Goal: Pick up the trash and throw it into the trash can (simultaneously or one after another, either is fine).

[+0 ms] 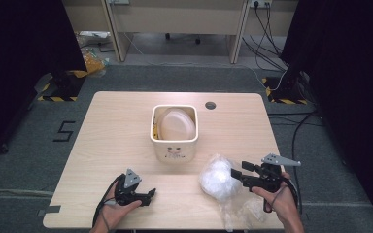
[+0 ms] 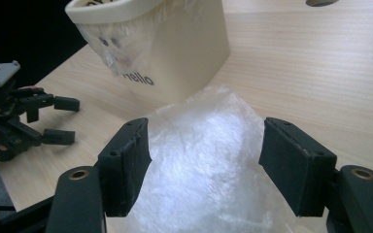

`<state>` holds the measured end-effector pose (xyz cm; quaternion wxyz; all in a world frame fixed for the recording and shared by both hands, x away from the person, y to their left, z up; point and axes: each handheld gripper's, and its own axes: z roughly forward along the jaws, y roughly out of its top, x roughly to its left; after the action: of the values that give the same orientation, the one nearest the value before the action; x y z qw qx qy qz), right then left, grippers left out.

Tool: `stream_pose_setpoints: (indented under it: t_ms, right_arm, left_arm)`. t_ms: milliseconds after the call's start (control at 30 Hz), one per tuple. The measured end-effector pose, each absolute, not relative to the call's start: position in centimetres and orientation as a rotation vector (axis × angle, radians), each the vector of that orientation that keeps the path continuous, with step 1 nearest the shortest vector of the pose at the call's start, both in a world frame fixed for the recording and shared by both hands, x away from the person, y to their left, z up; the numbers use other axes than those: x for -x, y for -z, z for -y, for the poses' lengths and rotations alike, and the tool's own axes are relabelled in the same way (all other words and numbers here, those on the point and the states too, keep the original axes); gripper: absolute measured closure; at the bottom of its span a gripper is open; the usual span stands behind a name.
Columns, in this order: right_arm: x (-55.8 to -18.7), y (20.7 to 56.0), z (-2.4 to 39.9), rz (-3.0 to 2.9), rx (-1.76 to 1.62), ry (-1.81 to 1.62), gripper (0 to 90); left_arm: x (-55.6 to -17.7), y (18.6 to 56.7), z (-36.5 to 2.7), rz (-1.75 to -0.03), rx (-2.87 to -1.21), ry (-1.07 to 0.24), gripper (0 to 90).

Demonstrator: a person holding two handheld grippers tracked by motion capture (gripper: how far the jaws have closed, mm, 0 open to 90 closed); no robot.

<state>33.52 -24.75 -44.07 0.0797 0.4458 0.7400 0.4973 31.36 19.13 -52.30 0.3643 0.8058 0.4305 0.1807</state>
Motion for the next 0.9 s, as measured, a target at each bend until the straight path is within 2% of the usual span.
stream_pose_setpoints:
  t_ms: [900]
  right_arm:
    - [-32.9, 47.2, 24.4, -2.287, -1.398, -1.342, 30.0]
  left_arm:
    - [-31.4, 52.3, -19.1, -1.107, -2.073, -0.465, 14.2]
